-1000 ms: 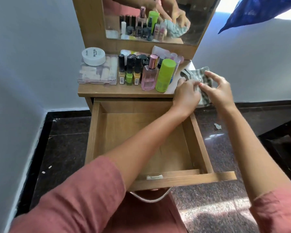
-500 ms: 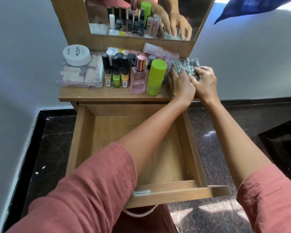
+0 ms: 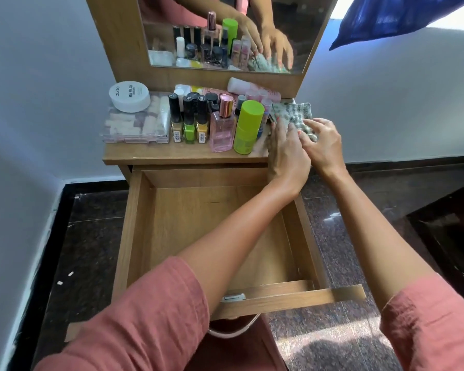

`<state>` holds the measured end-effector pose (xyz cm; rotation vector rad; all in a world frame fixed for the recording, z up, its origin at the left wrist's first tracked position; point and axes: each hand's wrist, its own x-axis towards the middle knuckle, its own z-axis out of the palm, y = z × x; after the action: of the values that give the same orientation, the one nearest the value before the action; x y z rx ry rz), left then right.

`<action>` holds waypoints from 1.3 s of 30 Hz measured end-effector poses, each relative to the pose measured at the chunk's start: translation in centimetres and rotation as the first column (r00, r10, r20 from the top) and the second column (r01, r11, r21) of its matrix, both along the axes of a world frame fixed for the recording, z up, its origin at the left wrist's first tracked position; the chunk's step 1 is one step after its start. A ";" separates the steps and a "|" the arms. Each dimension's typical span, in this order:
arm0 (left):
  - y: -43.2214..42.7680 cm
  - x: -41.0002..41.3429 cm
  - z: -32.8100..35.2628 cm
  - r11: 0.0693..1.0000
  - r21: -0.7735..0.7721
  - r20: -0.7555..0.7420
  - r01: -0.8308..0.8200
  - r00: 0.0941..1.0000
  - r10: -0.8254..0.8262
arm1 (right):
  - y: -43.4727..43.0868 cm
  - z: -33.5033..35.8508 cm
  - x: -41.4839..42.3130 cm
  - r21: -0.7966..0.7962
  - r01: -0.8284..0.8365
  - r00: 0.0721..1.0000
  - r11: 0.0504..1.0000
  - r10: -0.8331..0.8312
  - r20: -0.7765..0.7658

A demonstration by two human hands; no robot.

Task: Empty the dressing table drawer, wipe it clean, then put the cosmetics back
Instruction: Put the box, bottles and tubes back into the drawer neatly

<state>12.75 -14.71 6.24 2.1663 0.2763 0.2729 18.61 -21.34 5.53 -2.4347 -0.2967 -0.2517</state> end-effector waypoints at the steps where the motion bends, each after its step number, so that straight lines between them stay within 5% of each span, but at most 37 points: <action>1: 0.1 -0.5 0.0 1.000 -0.016 0.025 0.012 1.000 -0.011 | -0.1 0.1 -0.6 0.018 0.006 0.999 1.000 -0.007 0.037; 11: 4.0 -7.9 -0.9 0.989 -0.135 0.245 -0.068 0.965 0.099 | 2.7 0.0 -8.6 0.247 -0.012 0.990 0.969 -0.023 0.137; 22: 13.8 -14.1 -2.3 0.951 -0.113 0.196 -0.286 0.932 0.304 | 11.6 -1.5 -14.4 0.332 -0.176 0.984 0.927 0.162 0.070; 31: 21.5 -13.1 -0.8 0.886 -0.178 0.303 -0.428 0.833 0.463 | 18.7 0.0 -15.2 0.302 -0.329 0.944 0.895 0.324 0.068; 35: 24.9 -10.7 -0.3 0.793 -0.295 0.209 -0.533 0.774 0.598 | 21.3 0.7 -14.4 0.224 -0.363 0.930 0.904 0.364 0.038; 39: 27.3 -8.2 0.6 0.769 -0.335 0.029 -0.545 0.810 0.586 | 24.3 2.0 -12.6 0.154 -0.340 0.940 0.928 0.339 0.035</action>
<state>4.57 12.58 6.88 1.6910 0.8496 0.6675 6.03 2.94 7.58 -2.1812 -0.6682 -0.1248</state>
